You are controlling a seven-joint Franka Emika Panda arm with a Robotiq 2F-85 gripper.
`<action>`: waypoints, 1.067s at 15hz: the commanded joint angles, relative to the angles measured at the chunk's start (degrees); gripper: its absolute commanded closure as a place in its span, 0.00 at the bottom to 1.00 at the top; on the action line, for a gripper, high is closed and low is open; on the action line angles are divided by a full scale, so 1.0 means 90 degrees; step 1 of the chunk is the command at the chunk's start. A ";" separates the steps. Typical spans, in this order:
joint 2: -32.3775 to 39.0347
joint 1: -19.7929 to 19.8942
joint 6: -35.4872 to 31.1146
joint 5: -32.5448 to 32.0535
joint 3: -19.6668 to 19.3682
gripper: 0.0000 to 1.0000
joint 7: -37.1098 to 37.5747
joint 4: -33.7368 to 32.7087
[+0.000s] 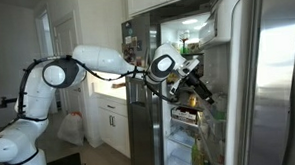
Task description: Move the soda can from the second compartment on the refrigerator door to the one just below it
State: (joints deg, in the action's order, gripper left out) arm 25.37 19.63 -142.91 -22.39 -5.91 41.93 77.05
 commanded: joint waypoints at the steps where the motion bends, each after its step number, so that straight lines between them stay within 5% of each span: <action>1: 0.0339 0.0065 -0.0296 0.0088 0.0090 0.00 -0.0150 -0.0331; 16: 0.1021 -0.0057 -0.1422 -0.0697 -0.0211 0.00 -0.0188 -0.0826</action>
State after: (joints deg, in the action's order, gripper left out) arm 32.84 19.71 -154.10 -26.43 -6.42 40.41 72.37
